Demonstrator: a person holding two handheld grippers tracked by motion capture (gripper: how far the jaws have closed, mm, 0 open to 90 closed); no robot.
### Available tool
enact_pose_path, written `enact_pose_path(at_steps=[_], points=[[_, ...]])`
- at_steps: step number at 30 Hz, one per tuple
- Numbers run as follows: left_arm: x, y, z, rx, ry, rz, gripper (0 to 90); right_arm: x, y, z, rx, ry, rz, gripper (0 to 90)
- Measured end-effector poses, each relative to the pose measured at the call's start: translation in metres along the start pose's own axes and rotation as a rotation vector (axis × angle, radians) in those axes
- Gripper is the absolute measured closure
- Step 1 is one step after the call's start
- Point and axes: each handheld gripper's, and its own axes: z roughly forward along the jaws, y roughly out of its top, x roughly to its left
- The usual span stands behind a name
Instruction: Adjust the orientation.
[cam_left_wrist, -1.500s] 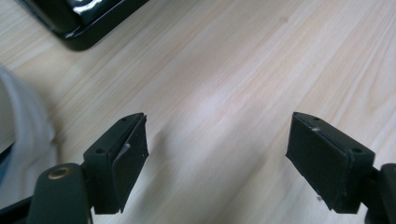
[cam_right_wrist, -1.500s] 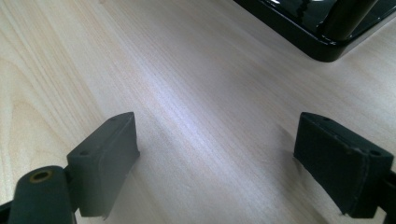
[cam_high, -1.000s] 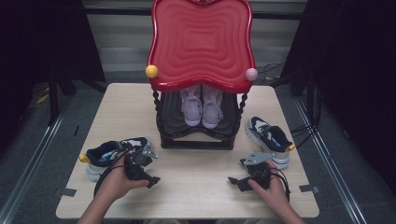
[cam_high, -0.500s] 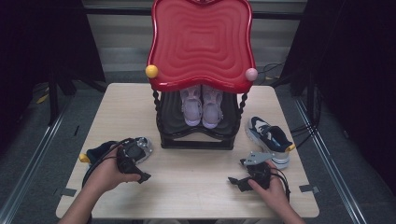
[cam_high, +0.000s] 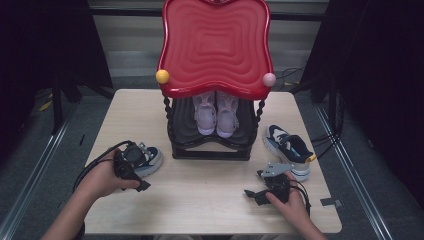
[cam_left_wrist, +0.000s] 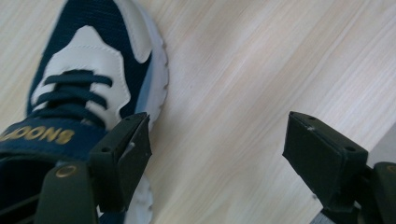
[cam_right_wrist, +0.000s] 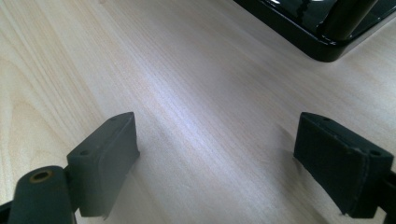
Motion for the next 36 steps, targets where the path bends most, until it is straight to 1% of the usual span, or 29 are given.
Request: enact_pose_path(at_steps=[2,4,5,8,10,13,14,15,18,20,21,22,26,30,31,34,36], points=[[0.003,-0.002,-0.005,0.018,0.003,0.004,23.1,0.0,0.0,0.0,-0.001,-0.001,0.004,12.7],[0.005,-0.004,-0.009,0.03,0.003,-0.004,23.2,0.0,0.0,0.0,-0.001,-0.001,0.004,12.7],[0.008,-0.005,-0.012,0.043,0.001,-0.001,24.1,0.0,0.0,0.0,-0.003,-0.001,0.001,12.7],[0.013,-0.007,-0.016,0.063,0.014,-0.017,24.6,0.0,0.0,0.0,-0.003,-0.001,0.001,12.7],[0.016,-0.008,-0.019,0.078,0.023,-0.014,25.1,0.0,0.0,0.0,-0.003,-0.001,0.001,12.7],[0.02,-0.009,-0.025,0.082,0.032,-0.022,25.5,0.0,0.0,0.0,-0.002,-0.001,0.003,12.7],[0.021,-0.01,-0.027,0.082,0.033,-0.019,25.6,0.0,0.0,0.0,-0.002,-0.001,0.004,12.7],[0.023,-0.011,-0.03,0.08,0.033,-0.025,25.7,0.0,0.0,0.0,-0.003,-0.001,0.002,12.7],[0.029,-0.016,-0.036,0.105,0.055,-0.027,25.7,0.0,0.0,0.0,-0.002,-0.001,0.003,12.7],[0.033,-0.019,-0.039,0.109,0.06,-0.045,25.7,0.0,0.0,0.0,-0.003,-0.001,0.002,12.7],[0.035,-0.021,-0.04,0.113,0.067,-0.041,25.7,0.0,0.0,0.0,-0.002,-0.001,0.003,12.7],[0.037,-0.023,-0.041,0.119,0.072,-0.052,26.0,0.0,0.0,0.0,-0.002,-0.001,0.003,12.7],[0.045,-0.031,-0.037,0.147,0.099,-0.051,27.3,0.0,0.0,0.0,-0.002,-0.001,0.003,12.7],[0.052,-0.037,-0.028,0.173,0.11,-0.054,30.0,0.0,0.0,0.0,-0.003,-0.003,0.001,12.7],[0.053,-0.038,-0.026,0.181,0.111,-0.042,31.1,0.0,0.0,0.0,-0.003,-0.001,0.001,12.7],[0.054,-0.039,-0.018,0.183,0.122,-0.022,35.7,0.0,0.0,0.0,-0.003,-0.001,0.002,12.7],[0.054,-0.038,-0.012,0.208,0.126,0.0,38.1,0.0,0.0,0.0,-0.002,-0.001,0.003,12.7]])
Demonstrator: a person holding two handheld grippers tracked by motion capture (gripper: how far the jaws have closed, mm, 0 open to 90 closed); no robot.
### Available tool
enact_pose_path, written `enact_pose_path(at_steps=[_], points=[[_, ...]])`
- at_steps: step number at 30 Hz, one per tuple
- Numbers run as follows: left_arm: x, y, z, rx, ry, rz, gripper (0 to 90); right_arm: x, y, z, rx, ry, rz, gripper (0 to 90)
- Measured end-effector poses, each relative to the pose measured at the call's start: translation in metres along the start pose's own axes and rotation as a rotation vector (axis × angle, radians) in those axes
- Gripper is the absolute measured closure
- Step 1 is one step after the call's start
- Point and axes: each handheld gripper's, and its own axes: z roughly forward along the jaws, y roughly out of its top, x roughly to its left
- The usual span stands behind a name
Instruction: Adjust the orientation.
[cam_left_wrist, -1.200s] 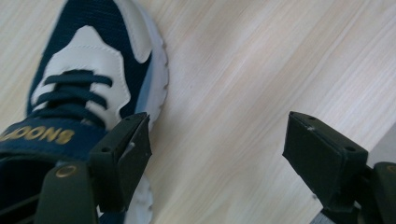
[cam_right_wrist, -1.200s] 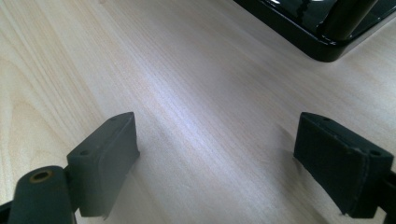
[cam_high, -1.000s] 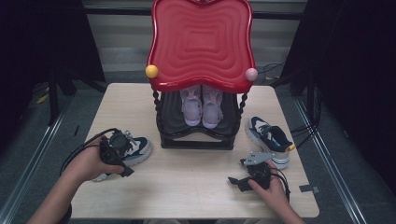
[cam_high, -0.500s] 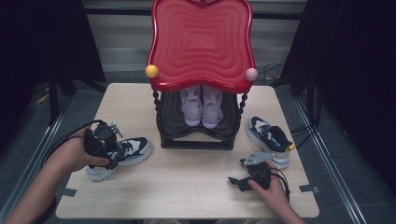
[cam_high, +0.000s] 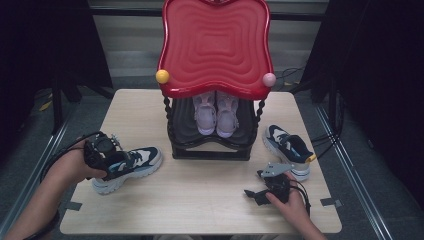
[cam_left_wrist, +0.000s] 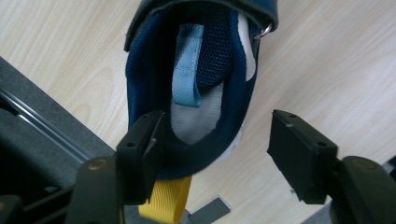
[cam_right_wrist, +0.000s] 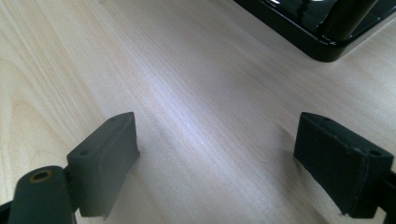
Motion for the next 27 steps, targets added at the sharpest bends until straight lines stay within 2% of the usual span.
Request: enact_pose_path(at_steps=[3,7,9,10,11,13,15,17,19,21,22,23,24,27], points=[[-0.001,0.003,0.009,0.025,0.002,0.026,40.7,0.0,0.0,0.0,-0.001,0.0,-0.002,12.7],[-0.003,0.006,0.016,0.031,-0.02,0.047,56.8,0.0,0.0,0.0,-0.001,0.0,-0.002,12.7],[-0.004,0.008,0.016,0.046,-0.035,0.083,65.5,0.0,0.0,0.0,-0.001,0.0,-0.002,12.7],[-0.005,0.009,0.015,0.049,-0.046,0.079,68.9,0.0,0.0,0.0,0.0,0.0,-0.002,12.7],[-0.006,0.01,0.015,0.051,-0.058,0.069,75.1,0.0,0.0,0.0,0.0,0.0,-0.001,12.7],[-0.007,0.012,0.014,0.051,-0.081,0.04,76.6,0.0,0.0,0.0,0.0,0.0,-0.002,12.7],[-0.009,0.014,0.013,0.049,-0.086,-0.006,78.4,0.0,0.0,0.0,0.0,0.0,-0.001,12.7],[-0.01,0.016,0.012,0.035,-0.084,-0.03,79.6,0.0,0.0,0.0,0.001,0.0,0.001,12.7],[-0.009,0.017,0.009,0.003,-0.088,-0.093,80.0,0.0,0.0,0.0,0.001,0.0,0.001,12.7],[-0.009,0.019,0.007,-0.019,-0.09,-0.14,80.1,0.0,0.0,0.0,0.001,0.0,0.001,12.7],[-0.009,0.021,0.007,-0.02,-0.086,-0.171,80.1,0.0,0.0,0.0,0.001,0.0,0.001,12.7],[-0.011,0.023,0.008,-0.026,-0.103,-0.197,80.1,0.0,0.0,0.0,0.001,0.001,0.001,12.7],[-0.011,0.024,0.008,-0.024,-0.096,-0.193,80.0,0.0,0.0,0.0,0.001,0.0,0.001,12.7],[-0.017,0.03,0.012,-0.024,-0.14,-0.194,78.7,0.0,0.0,0.0,0.002,0.001,0.002,12.7]])
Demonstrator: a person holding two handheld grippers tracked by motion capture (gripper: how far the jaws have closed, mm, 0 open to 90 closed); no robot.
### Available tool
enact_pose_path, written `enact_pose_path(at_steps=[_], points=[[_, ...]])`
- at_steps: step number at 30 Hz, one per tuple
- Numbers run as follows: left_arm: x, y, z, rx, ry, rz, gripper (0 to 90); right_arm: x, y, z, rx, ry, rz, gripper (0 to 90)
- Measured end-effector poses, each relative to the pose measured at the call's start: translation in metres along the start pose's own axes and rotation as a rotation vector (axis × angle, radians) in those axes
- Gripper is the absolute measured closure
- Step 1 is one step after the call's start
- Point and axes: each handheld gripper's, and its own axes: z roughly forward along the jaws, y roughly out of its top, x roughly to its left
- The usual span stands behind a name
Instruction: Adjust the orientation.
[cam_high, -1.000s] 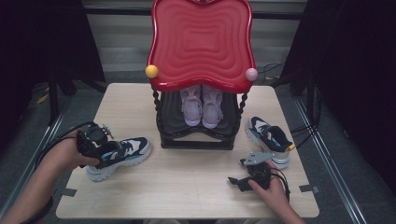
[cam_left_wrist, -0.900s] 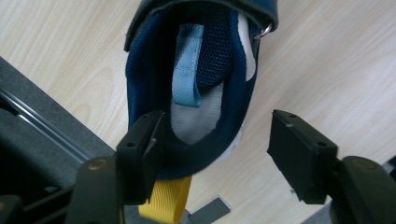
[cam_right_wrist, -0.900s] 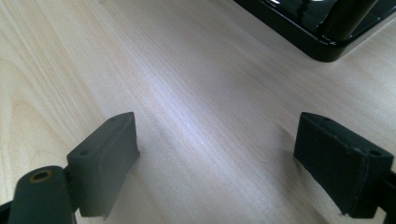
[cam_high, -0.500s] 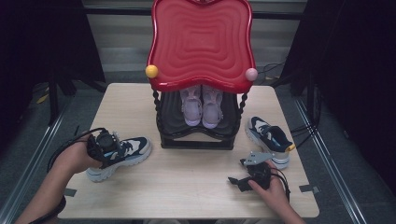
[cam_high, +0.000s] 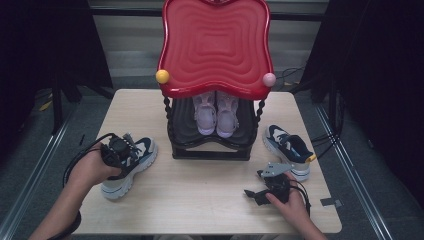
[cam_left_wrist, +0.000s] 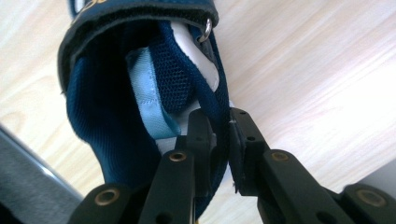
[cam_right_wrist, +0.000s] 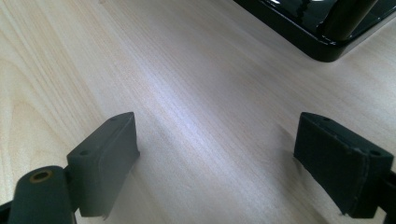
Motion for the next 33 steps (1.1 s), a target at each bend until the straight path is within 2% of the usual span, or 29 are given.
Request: enact_pose_path(at_steps=[2,3,4,6,7,8,11,14,15,17,18,19,20,21,23,24,26,27,29,32,33], points=[[-0.005,0.003,0.002,0.007,-0.001,0.035,76.5,0.0,0.0,0.0,0.0,0.0,0.0,12.7],[-0.005,0.004,0.001,0.017,-0.013,0.037,74.3,0.0,0.0,0.0,0.0,0.0,0.0,12.7],[-0.006,0.004,0.001,0.018,-0.007,0.05,71.2,0.0,0.0,0.0,0.0,0.0,-0.001,12.7],[-0.005,0.003,0.0,0.028,-0.026,0.085,64.9,0.0,0.0,0.0,-0.002,-0.001,-0.003,12.7],[-0.005,0.002,-0.002,0.026,-0.023,0.113,59.0,0.0,0.0,0.0,-0.002,-0.001,-0.003,12.7],[-0.004,0.001,-0.003,0.026,-0.017,0.126,59.0,0.0,0.0,0.0,-0.002,-0.001,-0.003,12.7],[-0.003,-0.004,-0.007,0.02,0.01,0.165,51.3,0.0,0.0,0.0,-0.003,-0.002,-0.004,12.7],[-0.002,-0.01,-0.008,0.019,0.007,0.187,49.1,0.0,0.0,0.0,-0.002,-0.001,-0.002,12.7],[-0.001,-0.011,-0.008,0.029,0.005,0.213,48.5,0.0,0.0,0.0,-0.002,-0.001,-0.003,12.7],[-0.002,-0.014,-0.005,0.047,0.008,0.233,48.4,0.0,0.0,0.0,-0.002,-0.001,-0.003,12.7],[-0.002,-0.014,-0.003,0.066,0.016,0.256,48.7,0.0,0.0,0.0,-0.002,-0.001,-0.003,12.7],[-0.002,-0.015,-0.002,0.063,0.023,0.261,50.3,0.0,0.0,0.0,-0.002,-0.001,-0.003,12.7],[-0.001,-0.015,-0.003,0.071,0.021,0.261,55.4,0.0,0.0,0.0,-0.002,-0.001,-0.003,12.7],[-0.001,-0.015,-0.003,0.07,-0.008,0.233,62.5,0.0,0.0,0.0,0.0,0.0,0.0,12.7],[-0.001,-0.015,-0.005,0.056,-0.044,0.217,68.1,0.0,0.0,0.0,0.0,0.0,0.0,12.7],[-0.003,-0.014,-0.006,0.039,-0.067,0.186,73.2,0.0,0.0,0.0,0.0,0.0,0.001,12.6],[-0.006,-0.011,-0.007,0.025,-0.094,0.15,74.7,0.0,0.0,0.0,0.0,0.0,0.001,12.7],[-0.007,-0.009,-0.007,0.036,-0.096,0.145,75.0,0.0,0.0,0.0,0.0,0.0,0.0,12.7],[-0.009,-0.006,-0.008,0.025,-0.096,0.13,75.3,0.0,0.0,0.0,0.0,0.0,0.0,12.7],[-0.01,-0.002,-0.008,-0.009,-0.118,0.088,75.2,0.0,0.0,0.0,0.0,0.001,0.0,12.6],[-0.011,0.0,-0.008,-0.019,-0.122,0.085,75.1,0.0,0.0,0.0,0.0,0.001,0.0,12.6]])
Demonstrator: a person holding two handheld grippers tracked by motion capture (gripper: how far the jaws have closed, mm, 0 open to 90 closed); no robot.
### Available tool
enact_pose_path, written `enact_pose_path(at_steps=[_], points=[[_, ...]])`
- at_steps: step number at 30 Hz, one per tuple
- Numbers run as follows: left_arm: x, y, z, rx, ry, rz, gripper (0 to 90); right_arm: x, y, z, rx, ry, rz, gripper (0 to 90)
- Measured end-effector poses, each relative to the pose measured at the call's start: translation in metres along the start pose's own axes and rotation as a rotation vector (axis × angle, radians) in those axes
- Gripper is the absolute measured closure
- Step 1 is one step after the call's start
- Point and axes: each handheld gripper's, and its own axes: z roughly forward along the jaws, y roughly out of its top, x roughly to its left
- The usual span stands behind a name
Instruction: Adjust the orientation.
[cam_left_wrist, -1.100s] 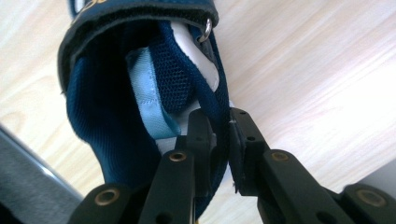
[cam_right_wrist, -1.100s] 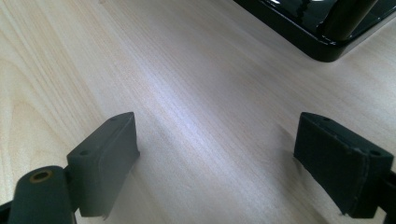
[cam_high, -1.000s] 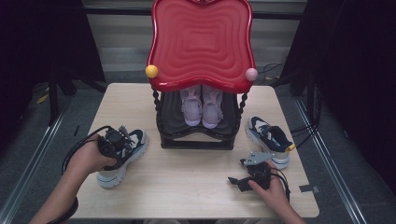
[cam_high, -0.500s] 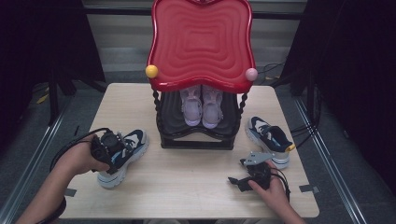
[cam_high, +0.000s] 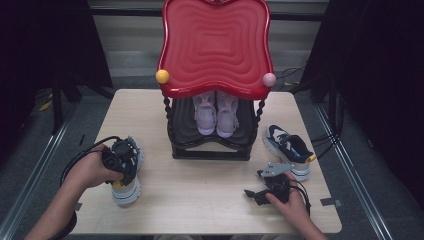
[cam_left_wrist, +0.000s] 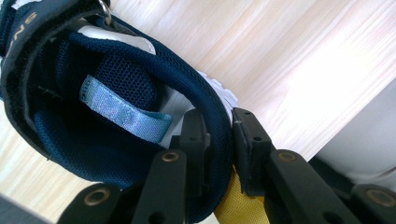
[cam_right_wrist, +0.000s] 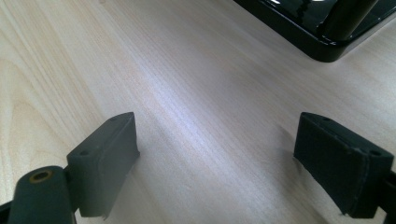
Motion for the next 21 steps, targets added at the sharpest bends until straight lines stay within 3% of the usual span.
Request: enact_pose_path(at_steps=[4,8,11,13,17,21], points=[[-0.003,0.009,0.002,-0.016,-0.009,-0.008,74.6,0.0,0.0,0.0,0.0,0.002,0.0,12.6],[-0.003,0.013,0.004,0.003,-0.014,0.007,73.3,0.0,0.0,0.0,-0.001,0.002,-0.002,12.6],[-0.003,0.012,0.001,-0.002,0.004,0.016,63.8,0.0,0.0,0.0,-0.001,0.002,-0.002,12.6],[-0.001,0.011,-0.001,0.001,0.003,0.042,55.4,0.0,0.0,0.001,-0.003,0.002,-0.005,12.6],[-0.003,0.006,-0.007,-0.015,0.028,0.092,48.4,-0.001,0.0,0.001,-0.003,0.003,-0.005,12.6],[-0.004,0.002,-0.01,-0.022,0.026,0.136,43.4,-0.001,0.0,0.001,-0.004,0.003,-0.009,12.6]])
